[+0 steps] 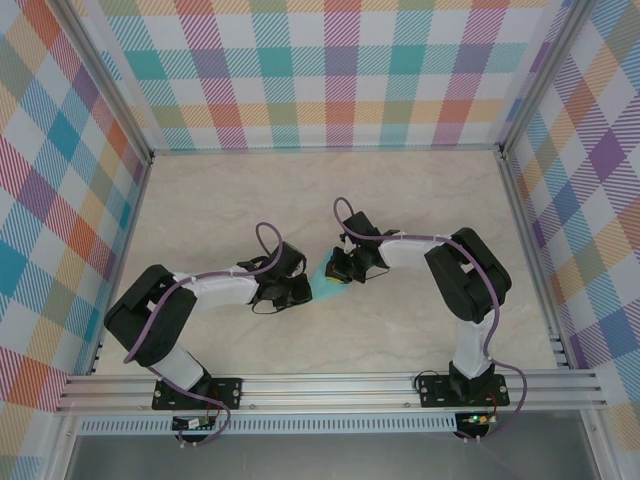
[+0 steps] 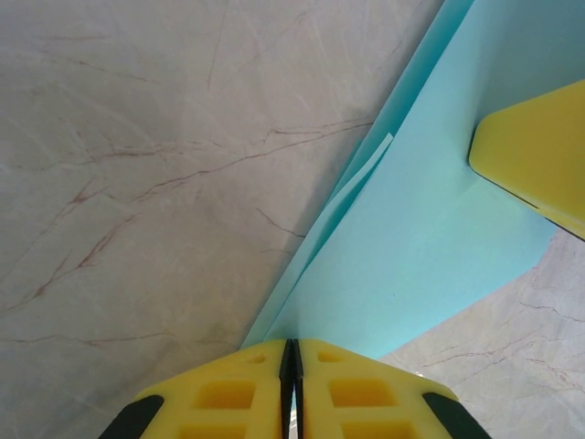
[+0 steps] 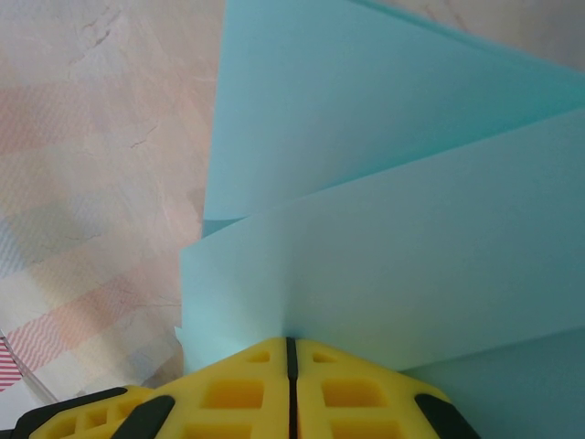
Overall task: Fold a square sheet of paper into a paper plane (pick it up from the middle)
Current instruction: Fourth fold the wing at the center of the table.
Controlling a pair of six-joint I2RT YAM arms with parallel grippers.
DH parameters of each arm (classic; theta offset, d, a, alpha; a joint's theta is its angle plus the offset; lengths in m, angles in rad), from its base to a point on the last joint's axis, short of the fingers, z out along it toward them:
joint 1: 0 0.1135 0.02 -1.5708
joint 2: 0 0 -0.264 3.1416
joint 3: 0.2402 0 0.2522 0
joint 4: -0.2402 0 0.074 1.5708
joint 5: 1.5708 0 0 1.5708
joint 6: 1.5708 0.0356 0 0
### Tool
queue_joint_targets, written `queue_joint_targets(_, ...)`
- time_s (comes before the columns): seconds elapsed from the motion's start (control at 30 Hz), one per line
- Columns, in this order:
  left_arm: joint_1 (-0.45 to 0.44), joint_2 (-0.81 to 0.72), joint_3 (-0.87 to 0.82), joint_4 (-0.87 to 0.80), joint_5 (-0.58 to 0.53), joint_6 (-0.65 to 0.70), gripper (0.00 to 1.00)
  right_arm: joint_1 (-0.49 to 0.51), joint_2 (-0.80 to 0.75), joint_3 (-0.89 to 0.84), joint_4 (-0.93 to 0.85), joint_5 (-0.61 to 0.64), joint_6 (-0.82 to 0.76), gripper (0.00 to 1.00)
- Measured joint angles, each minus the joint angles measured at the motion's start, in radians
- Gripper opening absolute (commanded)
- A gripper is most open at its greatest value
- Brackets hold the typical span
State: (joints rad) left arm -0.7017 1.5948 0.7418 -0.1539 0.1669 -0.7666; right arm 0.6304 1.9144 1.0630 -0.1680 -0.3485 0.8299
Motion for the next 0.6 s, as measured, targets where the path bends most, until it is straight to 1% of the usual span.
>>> queue_joint_targets(0.2,0.004,-0.008,-0.014,0.018,0.000,-0.001,0.06,0.002,-0.001,0.010,-0.014,0.008,-0.010,0.08)
queue_joint_targets(0.4,0.005,-0.013,-0.026,0.037,0.006,-0.001,0.03,0.005,-0.025,0.001,-0.008,0.018,-0.039,0.08)
queue_joint_targets(0.5,0.005,-0.013,-0.026,0.038,0.008,-0.001,0.02,0.021,-0.051,-0.006,0.013,0.014,-0.038,0.08)
queue_joint_targets(0.6,0.005,-0.013,-0.027,0.040,0.013,-0.001,0.01,0.062,-0.057,-0.006,0.051,0.006,-0.033,0.08)
